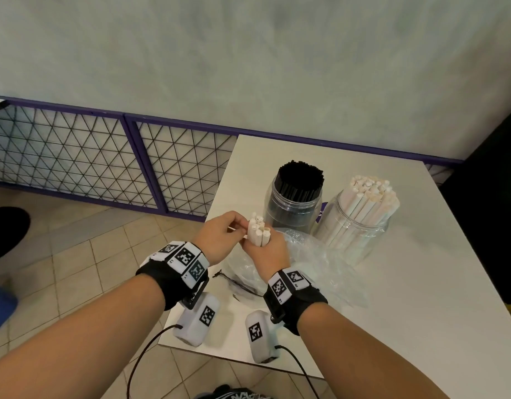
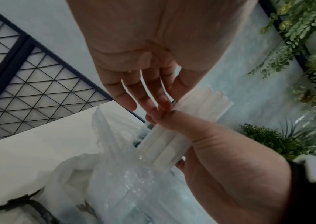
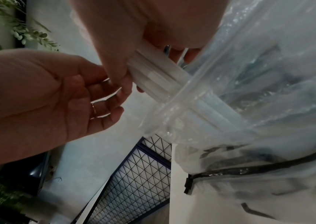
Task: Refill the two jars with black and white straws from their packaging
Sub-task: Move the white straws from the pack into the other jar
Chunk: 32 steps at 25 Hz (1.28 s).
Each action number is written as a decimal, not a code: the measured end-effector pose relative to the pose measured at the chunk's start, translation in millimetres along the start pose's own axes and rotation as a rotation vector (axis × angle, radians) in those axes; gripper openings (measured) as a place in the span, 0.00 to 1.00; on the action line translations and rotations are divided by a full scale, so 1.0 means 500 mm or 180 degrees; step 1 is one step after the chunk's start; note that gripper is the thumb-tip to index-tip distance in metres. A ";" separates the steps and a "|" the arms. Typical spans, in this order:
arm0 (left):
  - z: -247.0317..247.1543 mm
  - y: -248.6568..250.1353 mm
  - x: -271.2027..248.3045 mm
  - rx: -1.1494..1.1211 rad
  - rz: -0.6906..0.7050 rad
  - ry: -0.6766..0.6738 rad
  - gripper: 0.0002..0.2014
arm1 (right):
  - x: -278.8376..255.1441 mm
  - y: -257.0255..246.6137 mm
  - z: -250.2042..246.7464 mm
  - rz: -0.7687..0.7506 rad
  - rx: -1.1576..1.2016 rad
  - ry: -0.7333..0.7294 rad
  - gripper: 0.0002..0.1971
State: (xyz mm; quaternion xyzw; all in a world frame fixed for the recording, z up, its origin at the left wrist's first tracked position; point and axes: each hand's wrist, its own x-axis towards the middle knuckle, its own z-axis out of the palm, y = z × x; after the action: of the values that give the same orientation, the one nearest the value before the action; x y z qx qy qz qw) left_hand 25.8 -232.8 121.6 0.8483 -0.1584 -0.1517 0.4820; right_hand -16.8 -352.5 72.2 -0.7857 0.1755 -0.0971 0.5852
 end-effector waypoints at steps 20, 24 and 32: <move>0.011 -0.138 0.009 0.2793 0.0028 -0.1461 0.24 | 0.006 0.105 -0.111 0.0601 0.0344 0.0308 0.15; 0.003 -0.111 0.015 0.2632 0.0051 -0.1353 0.20 | 0.002 0.010 -0.187 0.0127 0.0898 0.0386 0.09; 0.017 0.049 0.046 0.2394 0.0302 -0.0787 0.13 | 0.061 -0.094 -0.420 -0.0385 0.1120 0.1054 0.04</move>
State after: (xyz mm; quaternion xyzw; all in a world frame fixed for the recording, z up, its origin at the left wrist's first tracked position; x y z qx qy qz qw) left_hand 40.1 -260.6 136.2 0.9327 -0.2987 -0.1616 0.1216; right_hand -56.4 -538.3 177.7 -0.6541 0.2020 -0.2884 0.6695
